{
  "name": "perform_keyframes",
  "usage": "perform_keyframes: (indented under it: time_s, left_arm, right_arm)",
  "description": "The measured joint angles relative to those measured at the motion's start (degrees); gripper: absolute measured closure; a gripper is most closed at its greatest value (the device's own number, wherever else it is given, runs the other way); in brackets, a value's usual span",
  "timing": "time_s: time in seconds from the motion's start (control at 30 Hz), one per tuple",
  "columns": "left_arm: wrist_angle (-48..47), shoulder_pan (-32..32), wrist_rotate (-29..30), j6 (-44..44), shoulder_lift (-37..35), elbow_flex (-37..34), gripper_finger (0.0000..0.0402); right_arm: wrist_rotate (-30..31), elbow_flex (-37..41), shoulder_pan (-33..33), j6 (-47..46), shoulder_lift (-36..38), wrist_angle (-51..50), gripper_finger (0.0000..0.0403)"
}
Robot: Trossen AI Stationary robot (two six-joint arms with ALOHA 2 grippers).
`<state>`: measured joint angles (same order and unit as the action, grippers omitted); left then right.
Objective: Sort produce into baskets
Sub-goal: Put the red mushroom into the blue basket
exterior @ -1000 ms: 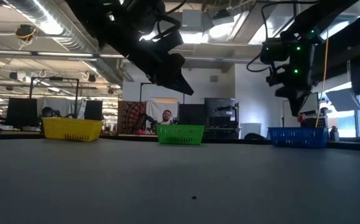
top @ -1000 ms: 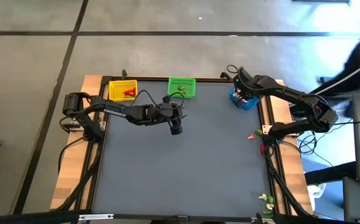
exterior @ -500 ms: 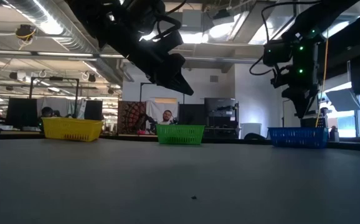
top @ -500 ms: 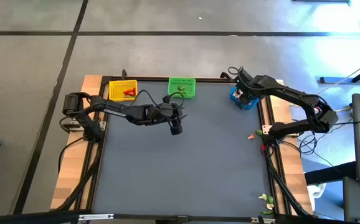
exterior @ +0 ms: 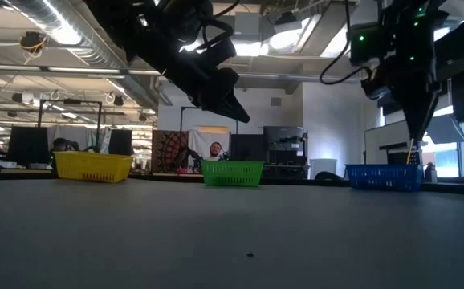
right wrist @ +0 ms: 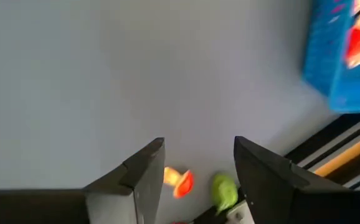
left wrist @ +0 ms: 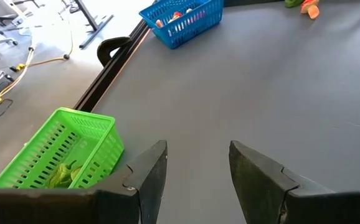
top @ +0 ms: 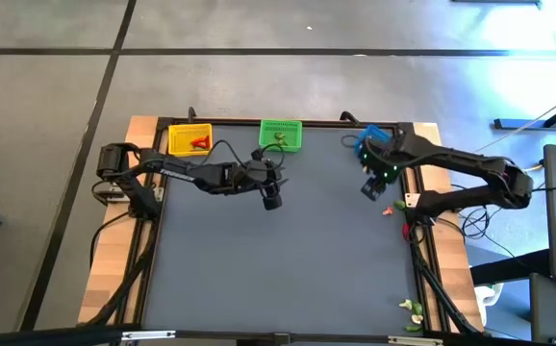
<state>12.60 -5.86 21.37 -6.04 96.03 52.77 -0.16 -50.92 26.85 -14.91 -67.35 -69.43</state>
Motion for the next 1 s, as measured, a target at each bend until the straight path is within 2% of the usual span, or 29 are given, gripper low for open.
perform_keyframes:
  time_s: [0.3, 0.47, 1.0]
  left_arm:
    - [0.00, 0.96, 0.00, 0.09, 0.00, 0.00, 0.0233]
    - [0.00, 1.30, -0.02, 0.09, 0.00, 0.00, 0.0233]
    - [-0.04, 3.83, -0.04, 0.09, 0.00, 0.00, 0.0233]
  right_arm:
    - [0.10, 0.00, -11.52, -15.32, -0.27, -3.31, 0.0210]
    - [-0.55, 0.00, -15.43, -19.30, -2.98, -5.56, 0.0210]
    - [-0.91, 0.00, -16.37, -20.92, -19.74, -8.73, 0.0210]
